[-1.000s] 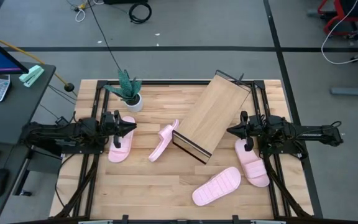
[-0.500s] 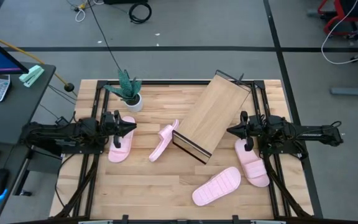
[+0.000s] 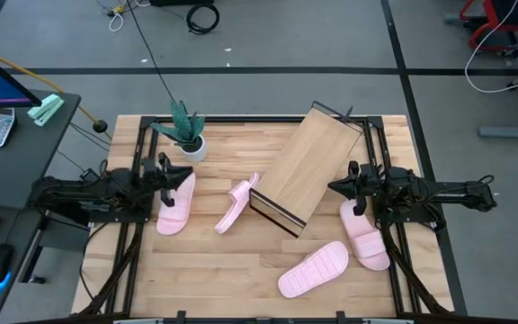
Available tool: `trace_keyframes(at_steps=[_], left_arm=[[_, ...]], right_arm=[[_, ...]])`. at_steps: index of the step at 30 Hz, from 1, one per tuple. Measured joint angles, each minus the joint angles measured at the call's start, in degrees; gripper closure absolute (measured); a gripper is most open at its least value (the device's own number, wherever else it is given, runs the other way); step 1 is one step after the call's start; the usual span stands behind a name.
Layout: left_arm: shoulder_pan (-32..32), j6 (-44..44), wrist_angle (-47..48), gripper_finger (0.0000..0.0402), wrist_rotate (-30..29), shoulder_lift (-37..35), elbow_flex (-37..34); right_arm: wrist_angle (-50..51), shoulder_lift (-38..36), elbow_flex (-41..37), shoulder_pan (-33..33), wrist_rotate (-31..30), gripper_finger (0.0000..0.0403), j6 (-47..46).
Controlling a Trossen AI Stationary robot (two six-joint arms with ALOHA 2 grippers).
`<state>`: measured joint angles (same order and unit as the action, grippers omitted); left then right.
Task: Pick and place slides into the shelf
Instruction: Put the pink slide on the shelf
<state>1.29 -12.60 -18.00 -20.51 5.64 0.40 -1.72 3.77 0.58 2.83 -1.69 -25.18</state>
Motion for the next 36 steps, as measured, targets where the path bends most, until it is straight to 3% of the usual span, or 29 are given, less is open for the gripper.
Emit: trace_keyframes(at_steps=[6,16,26,32,36], left_arm=[[0.01,10.33,-1.53,0.0349,1.01,4.19,5.42],[0.01,10.95,-0.98,0.0352,1.03,22.51,19.91],[-1.22,10.6,-1.0,0.0351,1.01,40.37,36.15],[-2.44,10.26,-0.88,0.0349,1.03,46.33,44.61],[-2.45,9.82,-0.54,0.0347,1.03,48.68,48.44]], right_arm=[[-3.49,0.02,1.04,0.04,-2.18,0.0389,2.38],[-3.82,2.76,9.8,0.04,-5.35,0.0389,10.09],[-3.74,16.52,25.33,0.04,-6.45,0.0389,14.83],[-3.17,26.56,38.35,0.04,-7.81,0.0389,14.8],[4.57,32.82,47.36,0.04,-7.81,0.0389,14.83]])
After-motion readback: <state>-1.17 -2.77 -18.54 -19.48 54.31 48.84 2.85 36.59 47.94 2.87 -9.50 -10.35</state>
